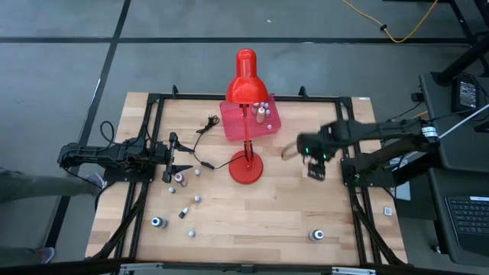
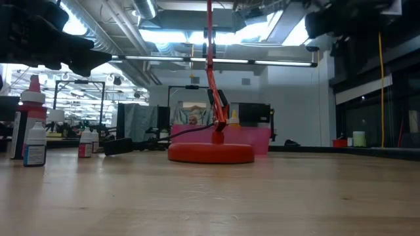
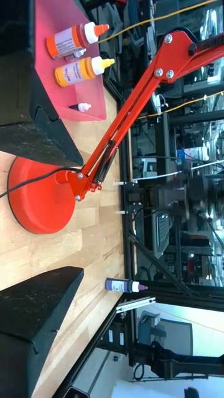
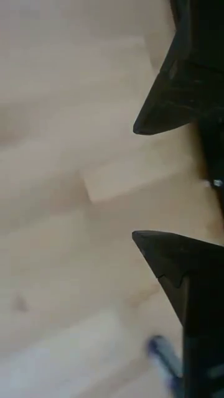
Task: Pick & Place food coloring
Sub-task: Put the large purple food coloring bottle into the red bin
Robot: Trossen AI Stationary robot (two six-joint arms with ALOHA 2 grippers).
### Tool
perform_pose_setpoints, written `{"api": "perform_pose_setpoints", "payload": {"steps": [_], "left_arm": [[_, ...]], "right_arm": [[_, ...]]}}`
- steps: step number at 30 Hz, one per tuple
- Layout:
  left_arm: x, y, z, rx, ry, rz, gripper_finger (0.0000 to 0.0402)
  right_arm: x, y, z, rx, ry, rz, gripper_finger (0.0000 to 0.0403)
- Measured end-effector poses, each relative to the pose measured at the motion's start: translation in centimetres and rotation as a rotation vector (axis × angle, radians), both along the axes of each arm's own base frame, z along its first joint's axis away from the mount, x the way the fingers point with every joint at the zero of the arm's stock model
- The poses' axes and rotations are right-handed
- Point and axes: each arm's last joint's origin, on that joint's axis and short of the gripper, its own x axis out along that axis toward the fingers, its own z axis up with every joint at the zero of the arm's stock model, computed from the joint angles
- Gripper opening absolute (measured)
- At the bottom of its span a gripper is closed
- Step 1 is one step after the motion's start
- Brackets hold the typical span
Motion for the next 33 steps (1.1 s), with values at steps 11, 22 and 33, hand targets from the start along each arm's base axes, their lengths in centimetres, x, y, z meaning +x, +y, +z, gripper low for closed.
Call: {"api": "perform_pose_setpoints", "payload": {"steps": [11, 22, 33], "left_arm": [[0.0, 0.0, 0.0, 0.000, 0.000, 0.000, 0.0271], [0.0, 0.0, 0.0, 0.000, 0.000, 0.000, 0.0272], [0.0, 0.0, 0.0, 0.000, 0.000, 0.000, 0.0272]], "right_arm": [[-2.1, 8.8, -0.1, 0.131, 0.056, 0.262, 0.0266], [-3.9, 18.2, -0.2, 0.222, -0.031, 0.497, 0.0266], [-2.5, 22.5, -3.2, 0.123, -0.078, 0.548, 0.0266]]}}
